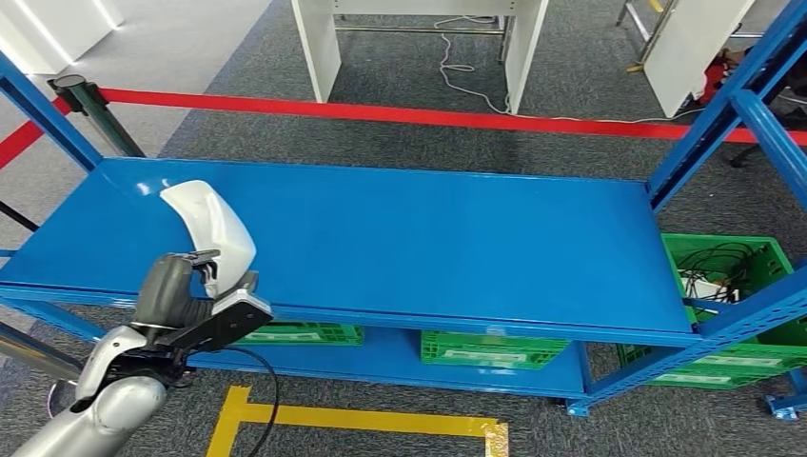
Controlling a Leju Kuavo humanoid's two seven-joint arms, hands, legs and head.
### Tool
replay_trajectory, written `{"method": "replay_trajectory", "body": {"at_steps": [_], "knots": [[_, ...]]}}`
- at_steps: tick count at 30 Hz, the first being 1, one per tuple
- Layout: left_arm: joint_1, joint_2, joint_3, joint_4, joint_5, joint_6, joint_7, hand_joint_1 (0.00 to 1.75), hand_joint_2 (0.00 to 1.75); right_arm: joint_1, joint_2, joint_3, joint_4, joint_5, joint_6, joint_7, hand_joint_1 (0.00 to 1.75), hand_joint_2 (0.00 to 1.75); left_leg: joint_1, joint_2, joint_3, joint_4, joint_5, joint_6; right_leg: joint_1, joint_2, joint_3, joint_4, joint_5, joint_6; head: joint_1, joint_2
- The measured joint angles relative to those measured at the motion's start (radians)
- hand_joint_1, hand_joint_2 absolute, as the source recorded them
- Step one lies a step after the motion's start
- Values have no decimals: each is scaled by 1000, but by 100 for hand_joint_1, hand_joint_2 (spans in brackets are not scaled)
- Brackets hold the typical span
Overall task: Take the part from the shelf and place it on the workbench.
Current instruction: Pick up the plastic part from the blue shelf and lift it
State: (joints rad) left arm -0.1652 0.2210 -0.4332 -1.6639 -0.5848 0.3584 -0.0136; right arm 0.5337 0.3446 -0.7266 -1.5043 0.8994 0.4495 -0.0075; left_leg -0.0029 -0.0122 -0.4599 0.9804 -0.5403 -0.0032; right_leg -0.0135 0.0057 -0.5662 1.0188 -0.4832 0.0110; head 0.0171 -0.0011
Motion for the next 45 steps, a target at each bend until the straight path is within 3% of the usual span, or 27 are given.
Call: {"method": "replay_trajectory", "body": {"at_steps": [13, 18, 20, 22, 23, 25, 26, 27, 28, 31, 33, 35, 37, 38, 40, 41, 42, 43, 45], "knots": [[129, -9, 48, -148, 166, 81, -156, 175, 175, 60, 7, 110, 15, -97, -129, 65, 0, 175, -2, 0, -1, 5, -3, 4, -3, 0, 0, 0, 1, 2, 0, 0], [227, -34, 86, -232, 214, 115, -223, 175, 175, 99, 8, 147, -2, -178, -185, 99, 0, 175, -7, 0, -4, 14, -5, 13, -8, 1, 1, -1, 5, 13, 0, 0], [264, -39, 103, -267, 243, 134, -262, 175, 175, 119, 8, 165, -18, -200, -206, 112, 0, 175, -5, 1, -4, 8, 5, 22, -8, 2, 2, -5, 9, 22, 0, 0], [290, -45, 120, -296, 267, 150, -292, 175, 175, 135, 8, 178, -34, -213, -221, 122, 0, 175, 1, 6, -4, -9, 21, 35, -6, 1, -11, 18, -18, 28, 2, 0], [300, -47, 126, -306, 274, 155, -300, 175, 175, 140, 8, 183, -40, -216, -226, 125, 0, 175, 4, 9, -6, -16, 28, 40, -6, 1, -29, 57, -49, 30, 4, 0], [320, -52, 136, -321, 289, 161, -315, 175, 175, 148, 8, 193, -49, -225, -234, 133, 0, 175, 4, 12, -16, -17, 35, 43, -6, 0, -79, 185, -121, 33, 6, 0], [329, -56, 142, -326, 297, 163, -324, 175, 175, 153, 8, 199, -53, -234, -239, 140, 0, 175, 4, 13, -21, -16, 37, 42, -7, 0, -97, 240, -142, 35, 6, 0], [337, -61, 148, -332, 305, 164, -334, 175, 175, 158, 8, 204, -59, -245, -244, 147, 0, 175, 4, 14, -24, -15, 39, 40, -7, 0, -101, 266, -145, 37, 6, 0], [343, -66, 153, -337, 312, 164, -342, 175, 175, 163, 8, 210, -64, -256, -248, 155, 0, 175, 5, 15, -26, -12, 39, 38, -8, -1, -85, 252, -129, 39, 6, 0], [352, -80, 166, -353, 327, 162, -357, 175, 175, 175, 8, 225, -78, -284, -257, 173, 0, 175, 8, 14, -34, 3, 36, 28, -10, -3, 31, 63, -53, 39, 7, 0], [355, -87, 174, -362, 341, 159, -369, 175, 175, 182, 8, 236, -84, -308, -263, 191, 0, 175, 5, 12, -43, 17, 35, 15, -9, 0, 68, -2, -49, 33, 6, 0], [355, -91, 177, -366, 356, 154, -382, 175, 175, 189, 8, 244, -88, -337, -266, 211, 0, 175, 4, 10, -51, 24, 40, 4, -8, 2, 60, -5, -51, 20, 5, 0], [353, -94, 177, -366, 369, 148, -392, 175, 175, 192, 8, 250, -89, -368, -267, 226, 0, 175, 6, 10, -64, 45, 20, -7, -9, -1, 47, -9, -42, 1, 2, 0], [351, -95, 177, -366, 375, 146, -396, 175, 175, 192, 9, 253, -89, -381, -268, 231, 0, 175, 7, 10, -79, 80, -11, -12, -10, -3, 40, -11, -36, -8, -1, 0], [347, -98, 177, -366, 384, 144, -402, 175, 175, 192, 9, 262, -87, -405, -271, 235, 0, 175, 10, 10, -121, 201, -94, -20, -8, -7, 26, -11, -23, -18, -7, 0], [346, -99, 177, -366, 387, 143, -404, 175, 175, 191, 9, 266, -86, -417, -273, 236, 0, 175, 10, 10, -138, 260, -124, -22, -6, -8, 20, -10, -16, -20, -8, 0], [346, -100, 176, -366, 390, 142, -406, 175, 175, 192, 9, 270, -85, -428, -276, 236, 0, 175, 10, 10, -143, 294, -133, -23, -4, -9, 12, -8, -10, -21, -8, 0], [346, -102, 176, -366, 392, 141, -408, 175, 175, 192, 9, 274, -84, -438, -280, 237, 0, 175, 10, 10, -131, 289, -121, -21, -3, -10, 4, -7, -5, -21, -8, 0], [346, -103, 176, -366, 395, 140, -415, 175, 175, 194, 9, 283, -84, -455, -289, 238, 0, 175, 10, 10, -59, 174, -60, -13, 0, -10, -9, -4, 6, -19, -8, 0]]}}
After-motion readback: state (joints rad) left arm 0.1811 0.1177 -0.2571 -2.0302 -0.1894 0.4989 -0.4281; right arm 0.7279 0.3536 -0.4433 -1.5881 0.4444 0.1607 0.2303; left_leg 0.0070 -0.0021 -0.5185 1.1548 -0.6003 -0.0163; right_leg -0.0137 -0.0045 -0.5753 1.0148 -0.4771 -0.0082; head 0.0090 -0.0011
